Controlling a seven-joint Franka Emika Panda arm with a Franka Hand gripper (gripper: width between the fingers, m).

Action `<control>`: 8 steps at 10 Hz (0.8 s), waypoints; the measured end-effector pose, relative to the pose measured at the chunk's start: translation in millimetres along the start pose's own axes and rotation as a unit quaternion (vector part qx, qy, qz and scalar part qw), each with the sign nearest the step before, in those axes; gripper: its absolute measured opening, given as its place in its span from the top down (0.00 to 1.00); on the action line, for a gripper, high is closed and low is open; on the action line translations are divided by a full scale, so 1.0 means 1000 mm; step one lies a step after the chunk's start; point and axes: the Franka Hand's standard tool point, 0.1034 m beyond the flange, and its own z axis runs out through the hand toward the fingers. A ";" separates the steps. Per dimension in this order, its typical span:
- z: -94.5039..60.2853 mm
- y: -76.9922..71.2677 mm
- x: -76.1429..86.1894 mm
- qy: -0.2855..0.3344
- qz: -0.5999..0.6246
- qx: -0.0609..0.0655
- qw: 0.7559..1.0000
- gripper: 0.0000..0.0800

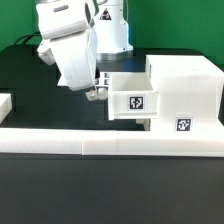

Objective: Assemble drawer

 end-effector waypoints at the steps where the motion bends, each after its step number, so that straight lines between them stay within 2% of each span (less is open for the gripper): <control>1: 0.000 0.003 0.008 0.000 0.006 -0.001 1.000 0.19; 3: 0.003 0.004 0.020 0.002 0.018 0.001 1.000 0.19; 7: 0.015 0.006 0.058 0.003 0.044 0.002 0.999 0.19; 8: 0.016 0.006 0.063 -0.001 0.055 0.003 0.998 0.19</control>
Offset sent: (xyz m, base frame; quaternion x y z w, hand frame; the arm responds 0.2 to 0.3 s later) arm 0.0150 0.0392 -0.0027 -0.0125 0.0122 0.0303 0.9994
